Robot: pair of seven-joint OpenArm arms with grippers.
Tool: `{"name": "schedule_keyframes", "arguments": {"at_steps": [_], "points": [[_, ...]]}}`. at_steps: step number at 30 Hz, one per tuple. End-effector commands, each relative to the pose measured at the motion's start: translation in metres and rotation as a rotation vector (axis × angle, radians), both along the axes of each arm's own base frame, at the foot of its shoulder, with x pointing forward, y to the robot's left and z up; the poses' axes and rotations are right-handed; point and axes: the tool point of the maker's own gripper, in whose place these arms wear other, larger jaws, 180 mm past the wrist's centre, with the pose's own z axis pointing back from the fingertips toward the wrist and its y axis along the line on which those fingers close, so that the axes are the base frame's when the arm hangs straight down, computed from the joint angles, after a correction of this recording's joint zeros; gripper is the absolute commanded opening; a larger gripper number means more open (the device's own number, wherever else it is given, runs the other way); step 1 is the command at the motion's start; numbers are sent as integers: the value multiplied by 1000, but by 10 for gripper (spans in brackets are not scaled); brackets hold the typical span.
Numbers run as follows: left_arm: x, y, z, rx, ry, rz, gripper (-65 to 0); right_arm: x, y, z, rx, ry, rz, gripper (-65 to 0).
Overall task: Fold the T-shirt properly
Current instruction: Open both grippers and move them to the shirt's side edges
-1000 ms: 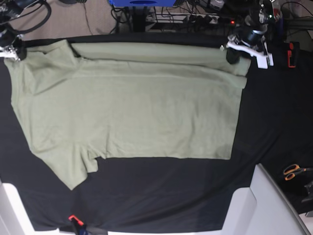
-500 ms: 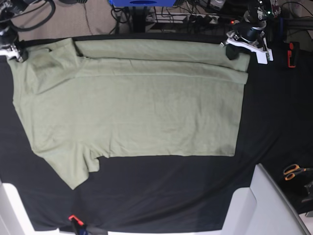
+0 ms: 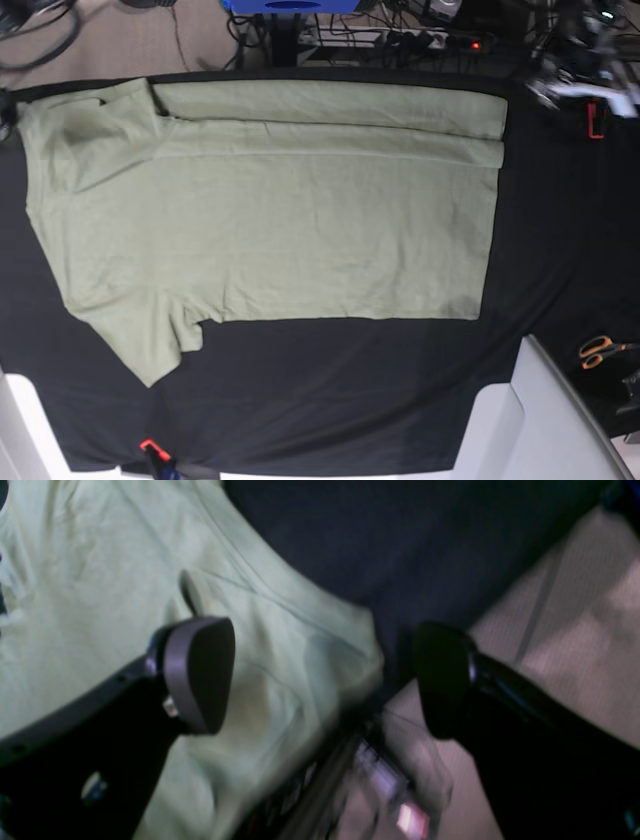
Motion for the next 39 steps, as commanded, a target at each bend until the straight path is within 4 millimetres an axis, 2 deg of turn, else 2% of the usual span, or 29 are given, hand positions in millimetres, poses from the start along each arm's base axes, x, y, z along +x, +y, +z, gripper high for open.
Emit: {"name": "schedule_keyframes", "arguments": {"at_steps": [1, 2, 4, 7, 9, 12, 17, 19, 23, 26, 28, 35, 39], "points": [[20, 9, 28, 59, -77, -35, -86, 28, -13, 21, -48, -71, 41, -137], [29, 12, 40, 88, -94, -60, -86, 49, -14, 24, -53, -84, 89, -137], [46, 6, 55, 121, -117, -123, -86, 86, -14, 28, -71, -106, 178, -137], [68, -20, 67, 140, -138, -246, -87, 146, -3, 27, -96, -139, 323, -137], [79, -41, 66, 129, -140, -319, -87, 173, 6, 20, -108, -145, 394, -137], [80, -60, 57, 103, -119, -376, -87, 199, 17, 12, -113, -165, 440, -138], [80, -71, 47, 79, -101, -407, -89, 213, 13, -22, -68, -145, 383, -138], [81, -71, 47, 79, -102, -410, -89, 207, 13, -39, -48, -108, 361, -137], [82, -70, 48, 82, -106, -406, -89, 202, 24, -57, -71, -71, 397, -137], [82, -70, 48, 82, -106, -406, -89, 201, 34, -63, -82, -45, 448, -138], [82, -70, 48, 81, -104, -407, -89, 203, 47, -67, -74, -39, 477, -138], [78, -68, 38, 64, -82, -395, -89, 208, 57, -69, -96, -16, 542, -140], [78, -68, 37, 62, -81, -393, -89, 213, 70, -70, -104, -9, 587, -143]]}}
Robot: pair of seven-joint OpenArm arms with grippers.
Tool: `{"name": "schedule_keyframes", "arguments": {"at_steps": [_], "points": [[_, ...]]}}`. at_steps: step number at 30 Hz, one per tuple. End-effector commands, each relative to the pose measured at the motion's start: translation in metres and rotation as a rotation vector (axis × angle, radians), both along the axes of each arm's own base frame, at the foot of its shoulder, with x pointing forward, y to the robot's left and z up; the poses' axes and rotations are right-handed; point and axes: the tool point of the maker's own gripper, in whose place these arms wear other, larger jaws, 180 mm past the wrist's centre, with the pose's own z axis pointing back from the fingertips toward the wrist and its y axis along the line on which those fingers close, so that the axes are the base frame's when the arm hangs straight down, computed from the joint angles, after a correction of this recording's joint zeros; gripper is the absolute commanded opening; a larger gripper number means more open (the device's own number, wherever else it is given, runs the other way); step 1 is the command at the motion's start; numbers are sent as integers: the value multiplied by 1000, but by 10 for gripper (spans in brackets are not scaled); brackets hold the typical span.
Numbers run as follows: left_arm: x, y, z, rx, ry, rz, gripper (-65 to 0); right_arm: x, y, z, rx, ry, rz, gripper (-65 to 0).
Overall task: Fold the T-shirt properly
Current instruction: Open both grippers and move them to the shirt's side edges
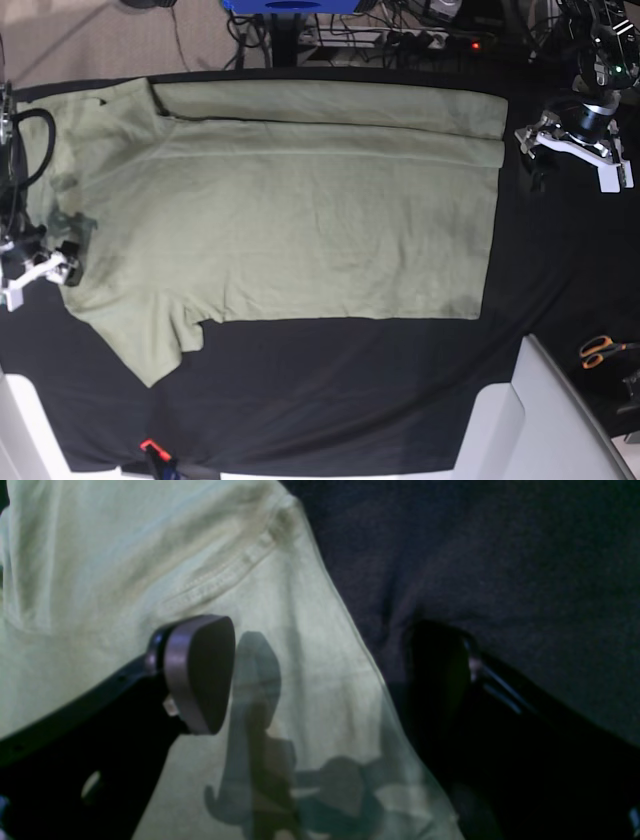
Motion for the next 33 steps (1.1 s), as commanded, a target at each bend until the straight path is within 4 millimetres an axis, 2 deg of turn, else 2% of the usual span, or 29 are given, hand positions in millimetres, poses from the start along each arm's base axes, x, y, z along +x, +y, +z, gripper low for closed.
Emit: {"name": "schedule_keyframes", "arguments": {"at_steps": [1, 3, 9, 10, 13, 21, 26, 31, 33], "points": [[6, 3, 11, 13, -42, -5, -89, 9, 5, 7, 9, -1, 25, -152], [6, 3, 11, 13, -42, -5, -89, 9, 5, 7, 9, -1, 25, -224], [6, 3, 11, 12, -41, -7, -89, 17, 6, 13, 9, -22, 28, -614], [6, 2, 11, 11, -41, -6, -89, 19, 7, 15, 9, -30, 30, -650], [6, 2, 11, 11, -41, -6, -89, 23, 8, 19, 8, -46, 35, -644], [6, 2, 11, 11, -41, -6, -89, 13, 22, 18, -7, -51, 111, -650], [6, 3, 11, 12, -41, -7, -89, 6, 20, 38, 4, -106, 102, -650], [6, 3, 11, 12, -41, -5, -89, -11, 21, 57, -26, -86, 148, -650], [7, 3, 11, 12, -43, -5, -89, -17, 28, 61, -23, -76, 161, -650]]}}
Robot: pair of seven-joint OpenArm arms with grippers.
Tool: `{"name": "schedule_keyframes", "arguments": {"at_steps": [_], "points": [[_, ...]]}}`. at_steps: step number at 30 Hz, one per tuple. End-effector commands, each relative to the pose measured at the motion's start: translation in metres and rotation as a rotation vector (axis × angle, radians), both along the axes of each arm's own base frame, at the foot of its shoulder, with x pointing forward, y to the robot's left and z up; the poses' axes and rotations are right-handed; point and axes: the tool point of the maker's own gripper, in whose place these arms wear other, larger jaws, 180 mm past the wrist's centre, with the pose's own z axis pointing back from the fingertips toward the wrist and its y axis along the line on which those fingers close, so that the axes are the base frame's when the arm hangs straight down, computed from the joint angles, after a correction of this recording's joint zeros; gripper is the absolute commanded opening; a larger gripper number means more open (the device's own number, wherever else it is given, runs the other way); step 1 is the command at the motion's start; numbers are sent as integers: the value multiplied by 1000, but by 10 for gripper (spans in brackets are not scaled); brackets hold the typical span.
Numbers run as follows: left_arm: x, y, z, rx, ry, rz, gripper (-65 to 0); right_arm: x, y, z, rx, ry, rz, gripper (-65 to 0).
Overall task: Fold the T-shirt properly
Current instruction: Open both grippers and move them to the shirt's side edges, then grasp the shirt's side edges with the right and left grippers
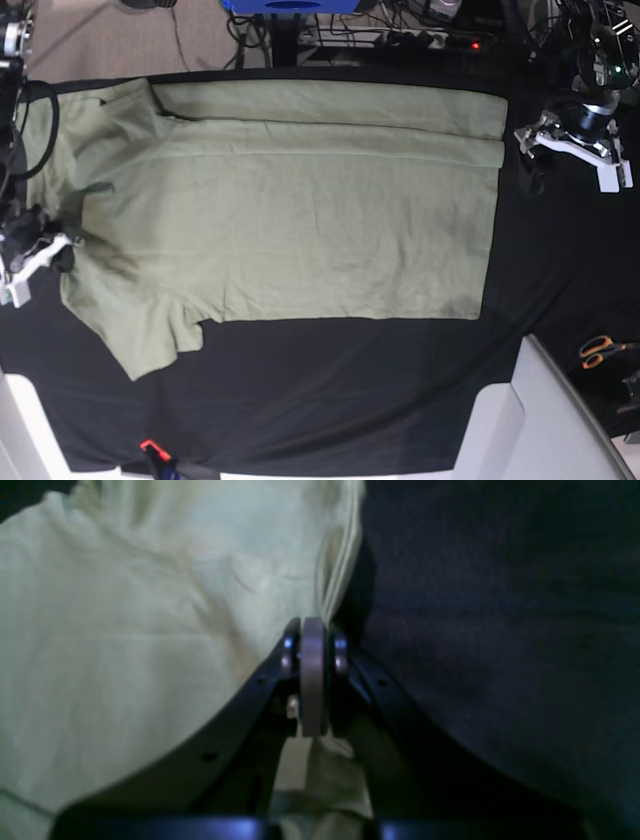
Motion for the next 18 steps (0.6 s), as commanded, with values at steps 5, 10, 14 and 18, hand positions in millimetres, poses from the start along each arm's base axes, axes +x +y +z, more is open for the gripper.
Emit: {"name": "schedule_keyframes", "arguments": {"at_steps": [5, 10, 14, 18], "points": [[12, 3, 15, 13, -58, -5, -89, -16, -1, 14, -9, -8, -4, -650], [13, 3, 15, 13, -59, -5, -89, -42, 2, 7, 1, 43, -22, -650], [13, 3, 15, 13, -59, -5, -89, -53, 5, 7, -5, 91, -11, -596], [13, 3, 15, 15, -59, -6, -89, -60, 3, 20, -17, 86, -25, -315]]}}
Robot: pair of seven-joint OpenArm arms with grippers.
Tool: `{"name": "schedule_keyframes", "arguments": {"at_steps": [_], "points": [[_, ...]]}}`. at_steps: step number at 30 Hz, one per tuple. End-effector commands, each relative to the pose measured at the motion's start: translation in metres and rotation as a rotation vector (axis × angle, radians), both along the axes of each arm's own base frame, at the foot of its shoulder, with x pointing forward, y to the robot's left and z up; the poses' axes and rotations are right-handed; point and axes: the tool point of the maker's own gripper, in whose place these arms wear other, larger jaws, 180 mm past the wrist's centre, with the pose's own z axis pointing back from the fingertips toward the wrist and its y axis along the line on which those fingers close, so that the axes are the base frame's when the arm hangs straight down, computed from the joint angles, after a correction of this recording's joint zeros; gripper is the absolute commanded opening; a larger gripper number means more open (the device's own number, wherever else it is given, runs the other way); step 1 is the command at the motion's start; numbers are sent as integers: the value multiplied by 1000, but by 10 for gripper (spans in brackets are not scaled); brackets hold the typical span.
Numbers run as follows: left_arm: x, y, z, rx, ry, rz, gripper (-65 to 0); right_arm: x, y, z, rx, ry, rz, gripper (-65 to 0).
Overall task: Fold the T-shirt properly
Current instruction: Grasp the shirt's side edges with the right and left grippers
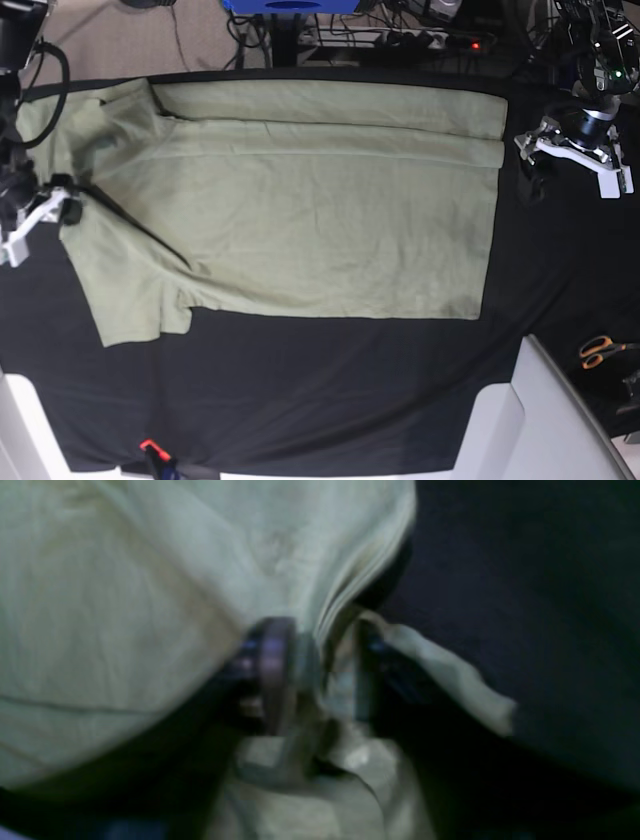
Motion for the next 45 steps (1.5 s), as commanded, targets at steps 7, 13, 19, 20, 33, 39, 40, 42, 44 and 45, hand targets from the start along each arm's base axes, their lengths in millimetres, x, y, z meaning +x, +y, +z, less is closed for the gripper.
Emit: {"name": "schedule_keyframes", "arguments": {"at_steps": [7, 13, 19, 20, 33, 39, 40, 42, 44, 45], "points": [[3, 6, 6, 10, -25, 4, -89, 44, -8, 47, -3, -166, -38, -116], [1, 7, 2, 6, -16, 8, -89, 84, -28, 9, 21, -22, -65, -116], [-1, 10, 2, 11, -13, 15, -89, 94, -36, -22, -6, 21, -96, -116], [-1, 10, 2, 11, -13, 15, -89, 92, -35, -26, -6, 29, -96, -116], [1, 8, 2, 8, -16, 9, -89, 85, -17, -42, 33, 61, -85, -404], [8, 17, -3, 7, -9, 22, -89, 87, -16, -41, 34, 55, -83, -650], [10, 19, -6, 0, -5, 31, -89, 87, -16, -40, 33, 54, -83, -650], [19, 25, -6, -4, -14, 42, -89, 87, -16, -40, 33, 54, -83, -645], [31, 28, -9, -9, -8, 35, -89, 88, -17, -39, 31, 50, -83, -650], [40, 26, -13, -16, 9, 18, -89, 90, -17, -37, 26, 40, -82, -650]]}}
